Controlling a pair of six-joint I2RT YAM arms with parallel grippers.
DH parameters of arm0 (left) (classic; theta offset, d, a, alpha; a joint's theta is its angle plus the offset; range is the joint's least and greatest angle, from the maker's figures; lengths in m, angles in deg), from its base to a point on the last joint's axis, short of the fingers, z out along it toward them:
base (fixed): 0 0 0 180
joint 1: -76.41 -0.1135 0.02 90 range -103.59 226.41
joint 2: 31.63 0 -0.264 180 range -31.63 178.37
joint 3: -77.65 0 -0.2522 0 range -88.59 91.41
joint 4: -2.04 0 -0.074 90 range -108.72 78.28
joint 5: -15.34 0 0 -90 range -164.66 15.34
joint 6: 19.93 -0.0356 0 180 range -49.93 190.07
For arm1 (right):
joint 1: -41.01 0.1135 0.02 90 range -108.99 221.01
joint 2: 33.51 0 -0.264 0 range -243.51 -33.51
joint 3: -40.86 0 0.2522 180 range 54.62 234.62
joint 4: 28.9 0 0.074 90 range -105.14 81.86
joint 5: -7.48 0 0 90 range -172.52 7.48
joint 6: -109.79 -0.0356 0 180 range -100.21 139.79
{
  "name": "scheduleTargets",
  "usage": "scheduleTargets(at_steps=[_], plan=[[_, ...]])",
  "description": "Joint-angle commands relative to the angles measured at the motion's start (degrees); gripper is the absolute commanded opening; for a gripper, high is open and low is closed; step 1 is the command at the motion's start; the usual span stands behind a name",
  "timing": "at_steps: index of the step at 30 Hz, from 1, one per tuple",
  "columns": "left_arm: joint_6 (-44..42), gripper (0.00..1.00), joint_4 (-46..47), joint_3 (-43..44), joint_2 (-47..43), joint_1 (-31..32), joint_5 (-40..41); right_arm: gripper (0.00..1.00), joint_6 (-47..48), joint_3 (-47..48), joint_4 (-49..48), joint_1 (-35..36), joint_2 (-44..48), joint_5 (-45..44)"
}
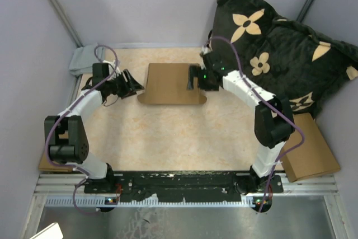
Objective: Fold the paper box
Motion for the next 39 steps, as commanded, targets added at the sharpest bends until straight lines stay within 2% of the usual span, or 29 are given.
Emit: scheduleTargets(at_steps=[1, 4, 7, 18, 28, 39], plan=[[-12.62, 0.7, -11.87, 4.4, -2.34, 4.03, 10.72, 0.99, -2.1, -10.41, -4.03, 3.98, 3.15, -3.65], [-16.02, 0.79, -11.58, 3.44, -5.54, 4.43, 17.46, 0.99, -3.98, -13.19, -6.92, 4.15, 3.57, -3.3], [-16.98, 0.81, -9.43, 2.35, -7.15, 4.76, 18.34, 0.99, -4.74, -13.0, -7.92, 4.15, 1.91, -3.41], [-17.79, 0.81, -7.18, 1.87, -2.13, 7.43, 17.97, 0.99, -4.98, -9.31, -3.72, 4.24, 1.97, -8.34], [-16.69, 0.81, -5.6, 4.73, 3.18, 7.91, 15.09, 0.98, -4.02, -4.16, -2.94, 4.26, -3.09, -8.4], [-17.62, 0.8, -6.3, 5.98, 7.26, 9.73, 16.79, 0.97, -3.17, -2.27, -1.99, 4.37, -5.27, -7.36]])
